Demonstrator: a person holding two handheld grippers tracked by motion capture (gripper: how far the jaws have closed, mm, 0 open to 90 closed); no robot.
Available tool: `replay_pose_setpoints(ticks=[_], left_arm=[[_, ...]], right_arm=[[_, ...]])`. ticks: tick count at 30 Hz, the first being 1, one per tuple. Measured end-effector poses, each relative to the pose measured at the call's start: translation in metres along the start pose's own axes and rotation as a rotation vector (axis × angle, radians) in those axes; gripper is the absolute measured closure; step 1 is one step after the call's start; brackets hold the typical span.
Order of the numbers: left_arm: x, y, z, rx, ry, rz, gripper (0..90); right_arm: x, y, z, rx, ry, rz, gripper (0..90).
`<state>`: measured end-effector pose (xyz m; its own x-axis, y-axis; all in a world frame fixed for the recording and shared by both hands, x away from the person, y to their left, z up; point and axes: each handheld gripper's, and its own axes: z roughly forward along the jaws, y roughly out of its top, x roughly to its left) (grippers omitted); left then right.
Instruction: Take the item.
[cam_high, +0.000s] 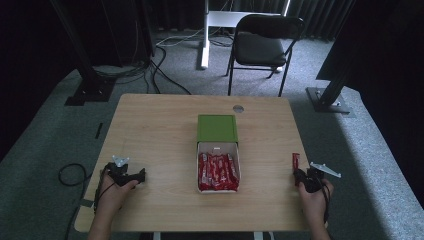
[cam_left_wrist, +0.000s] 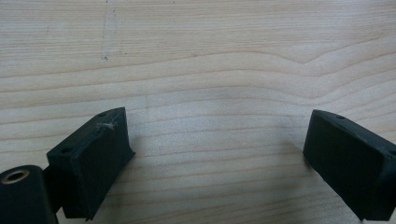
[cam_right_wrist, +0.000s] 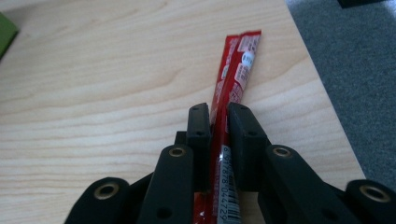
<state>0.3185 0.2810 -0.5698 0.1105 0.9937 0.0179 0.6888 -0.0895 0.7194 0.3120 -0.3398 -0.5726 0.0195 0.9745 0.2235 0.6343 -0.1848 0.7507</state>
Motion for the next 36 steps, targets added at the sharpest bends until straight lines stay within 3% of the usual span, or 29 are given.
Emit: replay_pose_setpoints(ticks=[8, 18, 20, 24, 27, 30, 36], left_arm=[[0.000, 0.000, 0.000, 0.000, 0.000, 0.000, 8.0], [0.000, 0.000, 0.000, 0.001, 0.000, 0.001, 8.0], [0.000, 0.000, 0.000, 0.001, 0.000, 0.001, 8.0], [0.000, 0.000, 0.000, 0.001, 0.000, 0.000, 8.0], [0.000, 0.000, 0.000, 0.001, 0.000, 0.000, 8.0], [0.000, 0.000, 0.000, 0.002, 0.000, 0.001, 8.0], [0.000, 0.000, 0.000, 0.002, -0.003, 0.003, 8.1]], right_arm=[[0.000, 0.000, -0.001, 0.019, 0.007, 0.004, 74.0], [0.001, 0.010, -0.009, -0.055, 0.019, -0.026, 46.3], [0.002, 0.011, -0.009, -0.075, 0.050, -0.011, 38.3], [0.003, 0.013, -0.009, -0.093, 0.074, -0.038, 30.3], [0.006, 0.014, -0.009, -0.057, 0.073, -0.085, 33.6], [0.008, 0.013, -0.007, -0.050, 0.111, -0.063, 31.1], [0.012, 0.016, -0.005, -0.065, 0.134, -0.108, 26.3]])
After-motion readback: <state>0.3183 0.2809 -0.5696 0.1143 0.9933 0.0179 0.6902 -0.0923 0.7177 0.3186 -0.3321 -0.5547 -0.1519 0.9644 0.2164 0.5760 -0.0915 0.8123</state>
